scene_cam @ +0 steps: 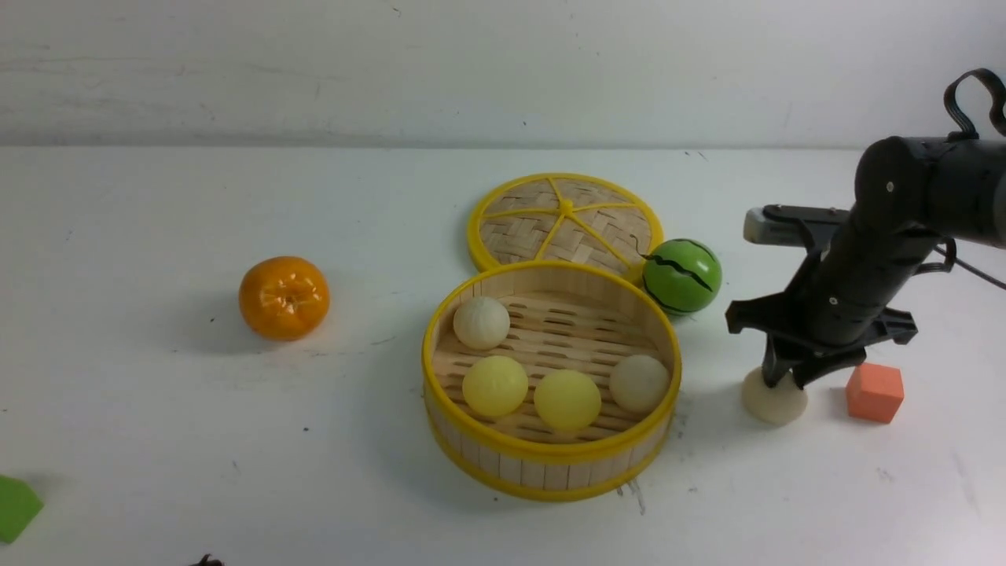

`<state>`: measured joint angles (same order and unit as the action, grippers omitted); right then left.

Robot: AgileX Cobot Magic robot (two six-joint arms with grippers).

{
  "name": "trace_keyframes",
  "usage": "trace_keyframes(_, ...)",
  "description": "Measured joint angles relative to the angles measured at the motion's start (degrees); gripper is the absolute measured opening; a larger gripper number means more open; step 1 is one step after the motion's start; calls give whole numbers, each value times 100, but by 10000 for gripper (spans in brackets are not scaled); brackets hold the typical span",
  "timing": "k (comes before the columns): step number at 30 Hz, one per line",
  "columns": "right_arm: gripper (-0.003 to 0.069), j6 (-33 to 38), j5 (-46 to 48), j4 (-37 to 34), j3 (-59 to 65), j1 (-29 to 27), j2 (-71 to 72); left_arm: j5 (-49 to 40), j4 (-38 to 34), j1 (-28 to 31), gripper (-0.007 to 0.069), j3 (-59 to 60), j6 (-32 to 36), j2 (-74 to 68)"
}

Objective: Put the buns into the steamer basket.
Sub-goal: Use the right arm to grab a steamed stuffed bun, then use the right arm to put the steamed stuffed bun into the steamer

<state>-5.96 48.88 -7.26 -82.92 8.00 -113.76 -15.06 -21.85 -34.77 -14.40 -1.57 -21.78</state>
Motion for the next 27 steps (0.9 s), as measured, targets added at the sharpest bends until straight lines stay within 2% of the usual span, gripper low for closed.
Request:
trace_keyframes(2, 194, 62, 0, 0, 0, 0, 0, 0, 0, 0, 145, 0, 0, 0)
trace_keyframes(3, 146, 145, 5, 0, 0, 0, 0, 0, 0, 0, 146, 0, 0, 0)
trace_keyframes(4, 140, 154, 5, 0, 0, 0, 0, 0, 0, 0, 146, 0, 0, 0)
trace_keyframes(7, 20, 278, 65, 0, -13, 0, 0, 0, 0, 0, 148, 0, 0, 0)
trace_keyframes(8, 8, 278, 115, 0, -36, 0, 0, 0, 0, 0, 149, 0, 0, 0)
trace_keyframes(15, 2, 361, 716, -191, -436, 256, 372, 0, 0, 0, 155, 0, 0, 0)
trace_keyframes(20, 2, 718, 667, -1116, -1153, 939, 467, 0, 0, 0, 165, 0, -1, 0)
trace_keyframes(27, 10, 728, 470, -1343, -1728, 1524, -291, 0, 0, 0, 170, 0, -1, 0)
